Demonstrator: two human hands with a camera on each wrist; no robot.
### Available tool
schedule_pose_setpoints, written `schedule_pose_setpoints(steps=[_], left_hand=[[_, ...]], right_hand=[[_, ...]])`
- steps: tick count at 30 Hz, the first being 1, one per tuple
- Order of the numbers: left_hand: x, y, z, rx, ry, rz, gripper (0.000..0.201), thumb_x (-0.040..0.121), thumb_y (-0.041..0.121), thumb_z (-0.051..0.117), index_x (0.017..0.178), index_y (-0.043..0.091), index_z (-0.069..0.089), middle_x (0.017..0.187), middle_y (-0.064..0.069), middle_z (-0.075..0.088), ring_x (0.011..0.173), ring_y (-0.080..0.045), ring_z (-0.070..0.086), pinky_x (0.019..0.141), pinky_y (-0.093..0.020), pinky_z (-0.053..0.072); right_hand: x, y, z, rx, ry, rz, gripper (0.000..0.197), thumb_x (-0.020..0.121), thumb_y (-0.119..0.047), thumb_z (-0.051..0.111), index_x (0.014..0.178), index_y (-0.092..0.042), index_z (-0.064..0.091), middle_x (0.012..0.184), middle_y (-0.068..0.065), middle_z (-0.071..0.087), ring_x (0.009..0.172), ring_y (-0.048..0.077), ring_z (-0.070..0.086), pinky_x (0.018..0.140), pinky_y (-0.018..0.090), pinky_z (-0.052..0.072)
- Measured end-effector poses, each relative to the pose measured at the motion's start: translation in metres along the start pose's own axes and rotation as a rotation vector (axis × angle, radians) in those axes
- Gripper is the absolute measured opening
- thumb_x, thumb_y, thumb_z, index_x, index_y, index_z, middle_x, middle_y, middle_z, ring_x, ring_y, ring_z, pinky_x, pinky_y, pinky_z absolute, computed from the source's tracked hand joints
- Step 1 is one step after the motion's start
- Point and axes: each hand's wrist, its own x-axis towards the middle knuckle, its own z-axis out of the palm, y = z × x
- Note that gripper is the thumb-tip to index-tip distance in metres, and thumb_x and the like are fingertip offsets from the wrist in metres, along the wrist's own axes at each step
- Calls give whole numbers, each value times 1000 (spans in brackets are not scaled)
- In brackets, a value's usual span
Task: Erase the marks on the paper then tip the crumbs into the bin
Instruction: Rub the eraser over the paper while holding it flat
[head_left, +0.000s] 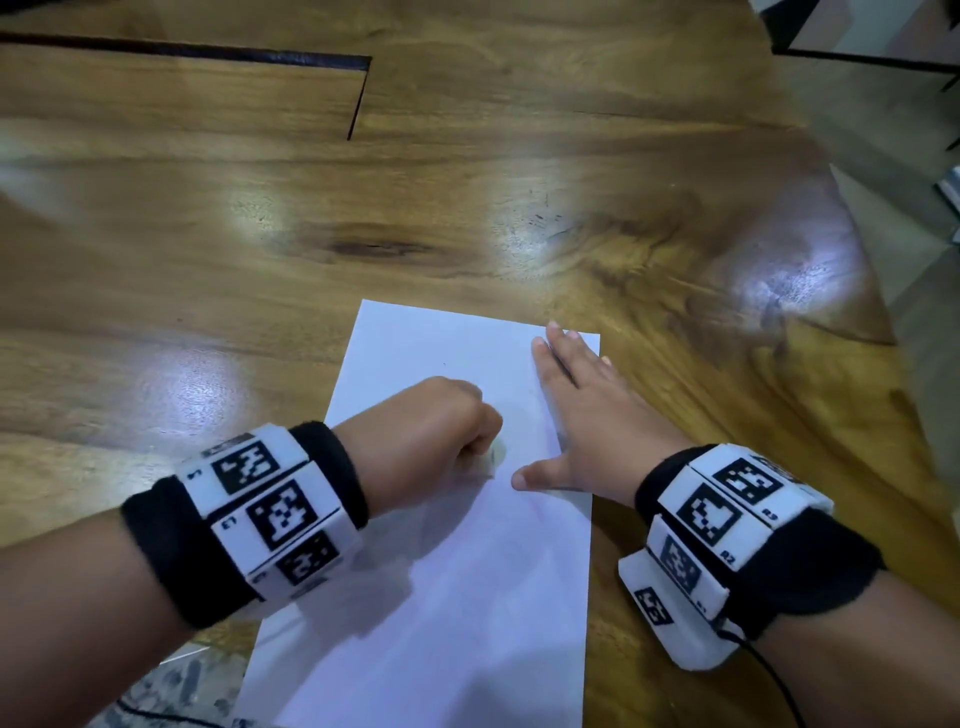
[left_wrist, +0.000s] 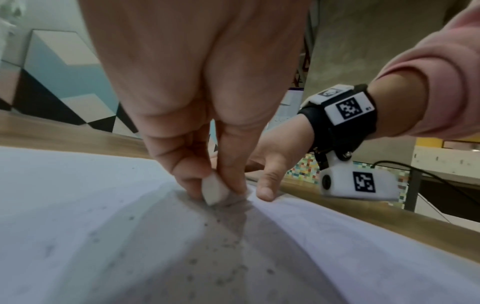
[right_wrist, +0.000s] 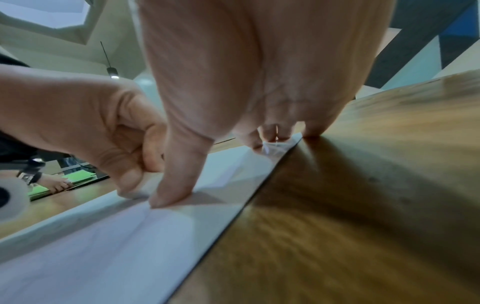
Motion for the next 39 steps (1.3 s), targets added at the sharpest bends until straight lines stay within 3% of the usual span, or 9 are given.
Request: schedule_pose_setpoints(steps=[5, 10, 15, 19, 21, 24, 30, 36, 39], left_hand=[[0, 3, 2, -34, 45, -62, 17, 76, 14, 58, 64, 5, 52, 73, -11, 55, 65, -30, 50, 59, -34, 38], [20, 3, -19, -27, -100, -152, 15, 71, 11, 65, 63, 22, 58, 55, 12, 45, 56, -10, 44, 50, -15, 31], [71, 1, -44, -148, 202, -245, 11, 67, 13, 74, 75, 9, 68, 54, 13, 47, 62, -13, 48, 46, -6, 32], [78, 5, -34, -135, 255, -241, 8, 70, 10, 70, 75, 6, 67, 52, 14, 44, 54, -9, 43, 46, -12, 34], [67, 5, -27, -135, 185, -187, 5, 71, 7, 69, 75, 6, 67, 53, 13, 44, 54, -10, 42, 47, -4, 33], [57, 5, -28, -125, -35, -135, 7, 71, 12, 71, 76, 11, 67, 56, 13, 48, 52, -4, 43, 49, -5, 35], [76, 6, -35, -77, 241, -185, 6, 71, 10, 68, 74, 4, 66, 53, 13, 43, 59, -15, 45, 49, -9, 27], [48, 16, -19, -56, -111, -56, 3, 71, 13, 68, 73, 13, 66, 56, 13, 47, 54, -5, 44, 50, -7, 32], [66, 12, -30, -87, 73, -136, 5, 72, 9, 66, 77, 8, 68, 65, 6, 56, 60, -10, 46, 53, -15, 33]], right_hand=[[-5, 12, -1, -44, 4, 23, 122, 72, -62, 65, 147, -16, -20, 152, -4, -33, 140, 10, -28, 117, 34, -11], [-9, 15, -1, -67, 9, 7, 119, 72, -65, 61, 147, -21, -20, 152, -9, -32, 140, 7, -28, 117, 37, -13], [-8, 16, -1, -123, 6, 27, 120, 70, -70, 58, 147, -21, -20, 152, -9, -31, 140, 8, -28, 116, 43, -15], [-8, 16, -2, -130, -5, 38, 121, 69, -71, 57, 147, -21, -21, 152, -10, -33, 140, 9, -29, 115, 48, -16], [-8, 16, -1, -143, -4, 42, 122, 68, -72, 57, 147, -22, -21, 151, -10, -33, 139, 9, -30, 114, 51, -17], [-8, 16, -1, -148, -5, 44, 122, 68, -73, 56, 147, -22, -21, 151, -11, -33, 139, 10, -31, 112, 53, -18], [-7, 16, -1, -158, -10, 47, 122, 67, -74, 56, 146, -22, -22, 151, -11, -33, 139, 10, -31, 112, 54, -17], [-6, 16, -1, -140, -10, 46, 122, 68, -72, 57, 146, -22, -22, 151, -11, -34, 138, 10, -32, 112, 55, -18], [-7, 15, -2, -125, -10, 45, 122, 68, -72, 58, 146, -22, -21, 151, -11, -33, 138, 9, -33, 112, 54, -18]])
